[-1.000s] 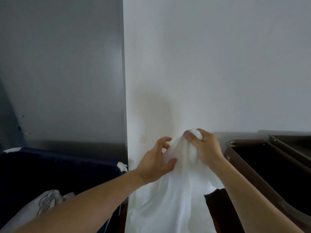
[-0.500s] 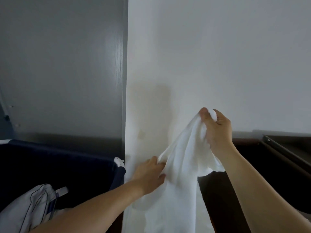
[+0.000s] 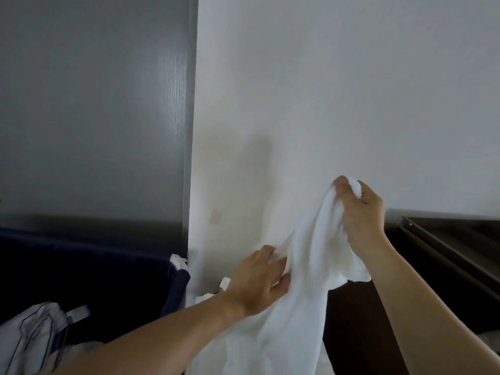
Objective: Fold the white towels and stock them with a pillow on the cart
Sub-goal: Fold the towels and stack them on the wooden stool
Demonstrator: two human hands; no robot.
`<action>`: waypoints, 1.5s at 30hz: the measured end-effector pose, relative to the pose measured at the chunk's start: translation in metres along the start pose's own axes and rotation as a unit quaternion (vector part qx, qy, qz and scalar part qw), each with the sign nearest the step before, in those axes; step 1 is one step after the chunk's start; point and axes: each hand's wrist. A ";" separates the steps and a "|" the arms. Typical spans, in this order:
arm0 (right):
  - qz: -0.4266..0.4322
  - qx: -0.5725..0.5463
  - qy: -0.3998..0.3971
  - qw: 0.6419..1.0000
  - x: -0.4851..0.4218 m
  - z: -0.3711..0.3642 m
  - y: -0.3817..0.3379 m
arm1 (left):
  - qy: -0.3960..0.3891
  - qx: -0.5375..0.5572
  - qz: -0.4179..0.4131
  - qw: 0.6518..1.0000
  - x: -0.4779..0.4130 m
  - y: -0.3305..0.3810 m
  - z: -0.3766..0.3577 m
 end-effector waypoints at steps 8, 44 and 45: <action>-0.018 0.026 -0.011 0.999 0.000 0.014 0.005 | 0.052 0.176 0.088 0.979 0.003 -0.008 0.010; 0.000 0.161 -0.390 0.907 0.075 -0.022 0.085 | -0.329 0.083 0.155 0.928 -0.051 0.041 0.054; -0.002 0.159 -0.383 0.910 0.078 -0.025 0.086 | -0.320 0.098 0.162 0.928 -0.046 0.038 0.053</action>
Point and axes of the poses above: each hand's wrist, its own x-axis away from the middle knuckle, its own z-axis out of the back of the hand, y = z × x, and after that the axes turned 6 degrees about x, right-handed
